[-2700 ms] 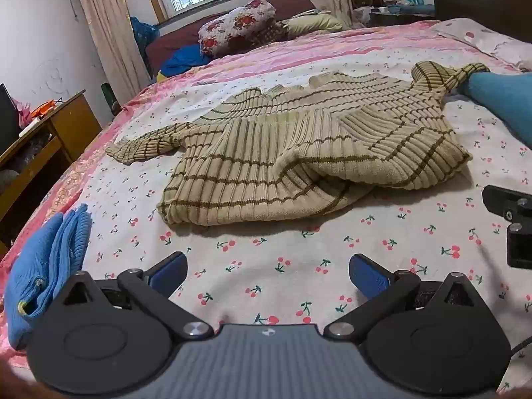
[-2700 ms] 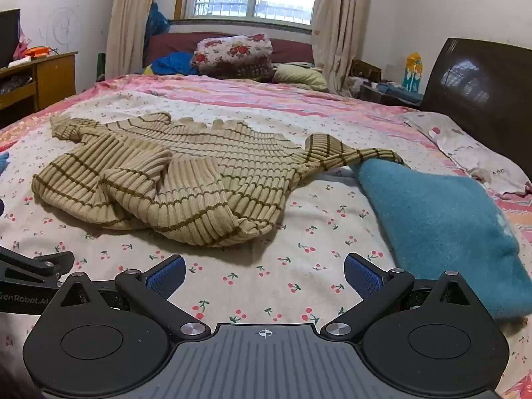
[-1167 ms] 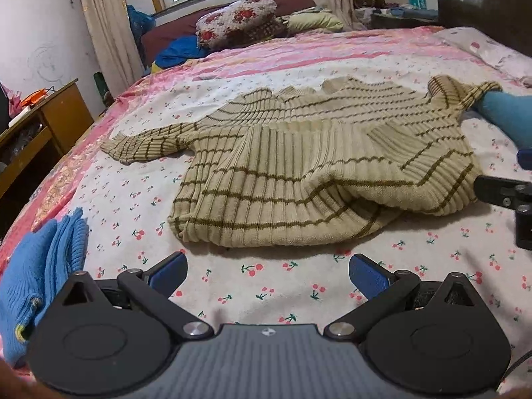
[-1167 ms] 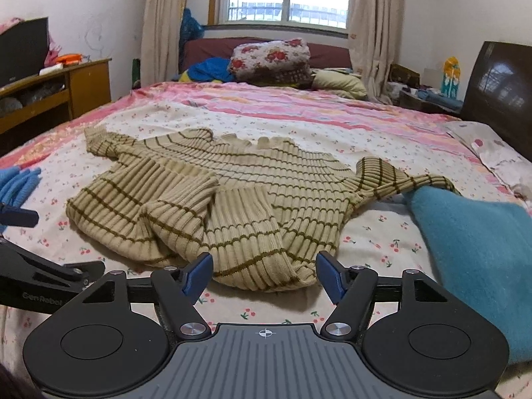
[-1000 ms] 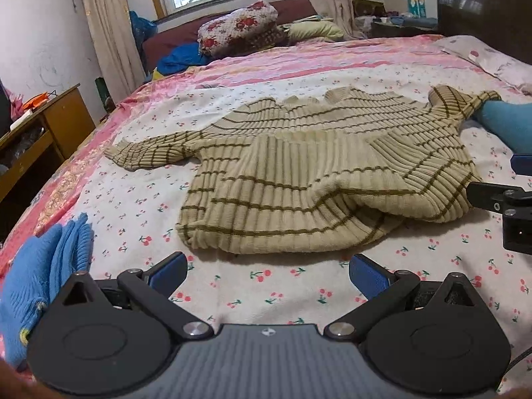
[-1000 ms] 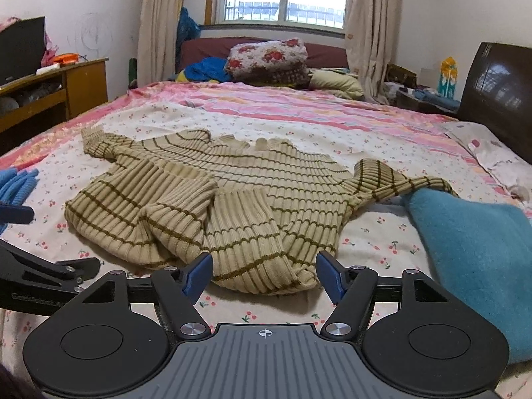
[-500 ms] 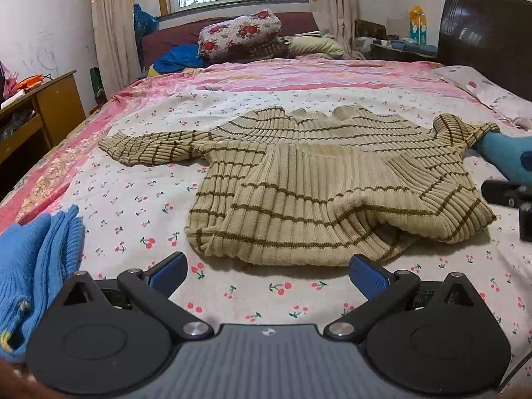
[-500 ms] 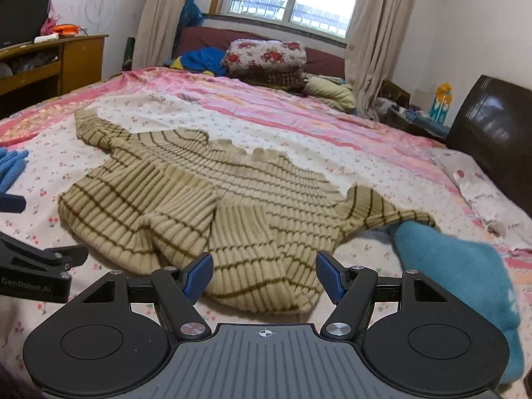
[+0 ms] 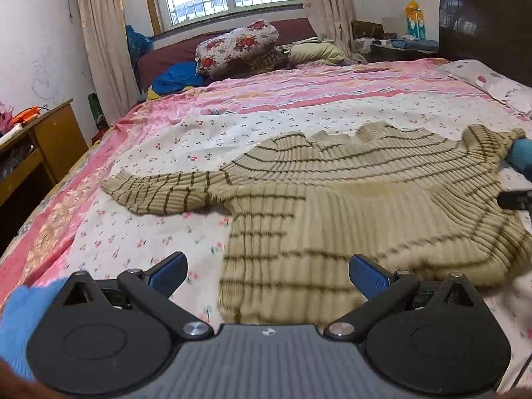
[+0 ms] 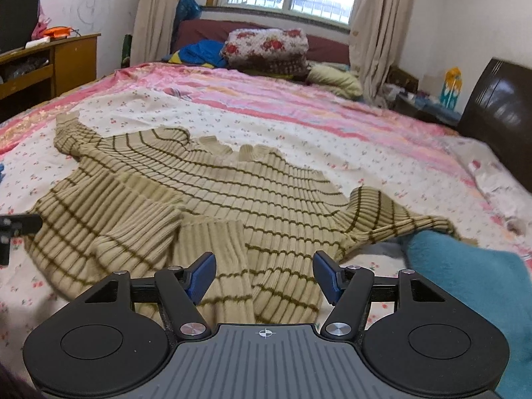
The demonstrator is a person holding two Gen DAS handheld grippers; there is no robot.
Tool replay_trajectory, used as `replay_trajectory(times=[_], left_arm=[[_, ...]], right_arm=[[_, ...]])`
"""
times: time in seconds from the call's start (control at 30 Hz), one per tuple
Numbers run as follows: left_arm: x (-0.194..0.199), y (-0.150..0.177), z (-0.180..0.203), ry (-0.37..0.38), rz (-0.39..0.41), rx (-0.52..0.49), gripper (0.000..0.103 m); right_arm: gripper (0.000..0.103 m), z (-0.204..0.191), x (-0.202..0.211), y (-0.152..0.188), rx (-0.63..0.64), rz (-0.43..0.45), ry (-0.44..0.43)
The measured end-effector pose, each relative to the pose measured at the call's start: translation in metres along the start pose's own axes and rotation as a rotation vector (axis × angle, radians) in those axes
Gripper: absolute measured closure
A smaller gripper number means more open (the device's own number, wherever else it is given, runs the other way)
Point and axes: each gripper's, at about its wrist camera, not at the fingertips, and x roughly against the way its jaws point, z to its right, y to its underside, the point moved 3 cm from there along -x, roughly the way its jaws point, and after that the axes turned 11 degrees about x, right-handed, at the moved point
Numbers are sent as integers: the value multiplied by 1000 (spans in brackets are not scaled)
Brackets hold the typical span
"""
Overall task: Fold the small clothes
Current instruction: 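Close the left gripper on the sweater hem while the right gripper grasps the hem too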
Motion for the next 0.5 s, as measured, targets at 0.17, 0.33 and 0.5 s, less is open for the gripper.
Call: replay_trajectory(times=[0.17,0.33,0.5], left_arm=[[-32,-19,-3,59,-44,16,2],[-58,-22,4,98,-129,-13,22],[-71,-20,1,168,-194,51,41]], right_arm=[[40,6,-27,-1,-10,-28,-84],[40,8,-45,0,-2,-45,-180],[40,8,-56,5,31,-63,-227]])
